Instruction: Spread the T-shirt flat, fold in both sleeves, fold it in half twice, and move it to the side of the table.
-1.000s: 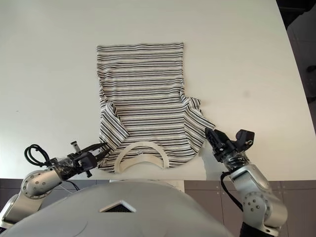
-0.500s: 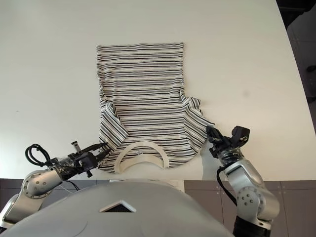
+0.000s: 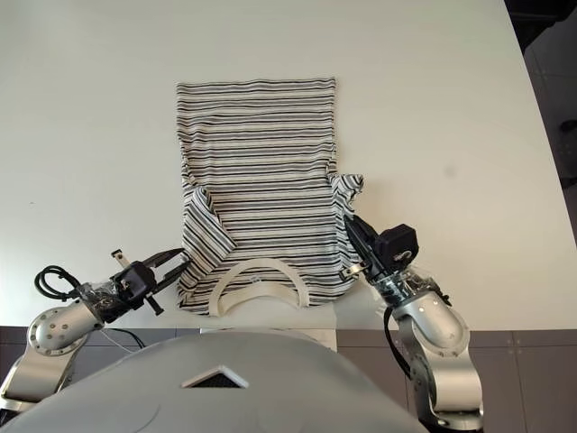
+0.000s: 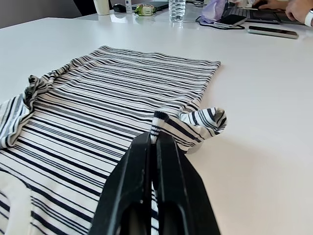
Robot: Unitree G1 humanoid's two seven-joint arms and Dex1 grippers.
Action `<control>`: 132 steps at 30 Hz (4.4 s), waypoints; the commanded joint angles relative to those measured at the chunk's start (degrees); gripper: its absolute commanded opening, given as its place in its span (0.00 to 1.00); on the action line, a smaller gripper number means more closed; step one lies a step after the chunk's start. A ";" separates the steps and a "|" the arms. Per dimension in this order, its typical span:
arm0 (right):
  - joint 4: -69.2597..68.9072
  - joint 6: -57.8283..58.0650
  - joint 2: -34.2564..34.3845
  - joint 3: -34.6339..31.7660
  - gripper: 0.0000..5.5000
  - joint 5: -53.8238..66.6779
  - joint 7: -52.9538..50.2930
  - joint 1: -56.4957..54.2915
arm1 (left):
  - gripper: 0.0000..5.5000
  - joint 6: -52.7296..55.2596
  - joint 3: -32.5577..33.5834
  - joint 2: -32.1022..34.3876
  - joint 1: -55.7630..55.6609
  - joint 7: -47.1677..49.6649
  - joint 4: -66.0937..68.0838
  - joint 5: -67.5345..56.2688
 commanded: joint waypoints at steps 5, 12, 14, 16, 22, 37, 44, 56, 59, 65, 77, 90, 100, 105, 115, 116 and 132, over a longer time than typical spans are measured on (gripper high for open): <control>-0.83 1.10 -1.65 5.54 0.02 -3.43 0.87 -1.02 | 0.20 -1.30 -0.74 1.24 -2.25 -2.37 0.29 1.48; 0.22 5.10 -1.90 7.20 0.11 0.80 3.12 -3.41 | 0.20 -1.34 -1.23 1.62 -3.13 -3.84 -1.22 2.24; -1.40 8.78 -4.00 7.42 0.13 6.17 6.75 -2.41 | 0.20 -0.97 -0.96 1.60 -2.72 -3.80 -3.10 2.50; -2.12 10.11 -6.51 6.88 0.13 8.48 9.74 -1.78 | 0.20 -0.22 -0.29 1.77 -2.41 -3.65 -5.88 2.69; 1.27 5.74 -18.56 -8.41 0.14 10.42 21.29 1.50 | 0.26 -14.85 10.94 7.82 5.31 -4.83 -6.60 7.19; 14.54 -2.85 -23.73 -12.53 0.14 3.81 30.63 -4.56 | 0.38 -44.67 6.89 9.90 -0.03 3.07 16.06 32.25; 15.44 -4.28 -25.35 -12.29 0.14 2.81 32.70 -4.68 | 0.38 -40.21 0.70 9.47 -5.12 4.04 18.60 34.03; 25.48 -46.57 -31.13 -8.10 0.14 -18.85 33.30 -4.43 | 0.07 -40.63 -3.66 13.33 -6.15 6.18 21.46 33.43; 26.29 -51.00 -29.96 -6.48 0.18 -22.72 29.80 -6.85 | 0.02 -39.75 -4.43 13.26 -7.26 6.49 22.12 33.64; 29.41 -58.73 -30.46 -5.00 0.38 -29.51 22.89 -9.77 | 0.02 -39.37 -5.33 14.07 -8.25 6.96 22.99 33.61; 32.85 -63.07 -32.27 2.61 0.41 -38.30 18.05 -15.35 | 0.02 -38.63 -7.13 15.10 -10.09 6.76 22.38 32.91; 31.78 -58.63 -38.13 6.51 0.02 -30.31 19.72 -16.72 | 0.02 -37.87 -7.39 18.54 -9.79 4.19 19.46 25.35; 10.32 -38.79 -49.53 -1.89 0.02 -3.29 30.84 -3.27 | 0.02 -30.18 0.31 30.54 5.51 -5.59 2.19 0.93; -0.40 -21.04 -51.01 -13.99 0.02 12.55 34.49 0.35 | 0.02 -21.37 10.53 33.88 13.14 -12.27 -6.38 -17.79; 35.70 11.22 -35.00 13.54 0.02 18.63 49.13 -68.78 | 0.02 21.19 -3.95 17.79 -46.15 -9.43 10.12 -31.00; 42.50 10.16 -31.44 16.12 0.02 14.91 49.96 -73.70 | 0.02 22.66 -5.56 14.91 -50.89 -9.37 14.56 -29.03; 110.47 -10.23 -2.06 11.16 0.19 -7.69 20.91 -95.20 | 0.17 11.77 -9.50 -11.29 -72.98 5.51 71.53 -1.83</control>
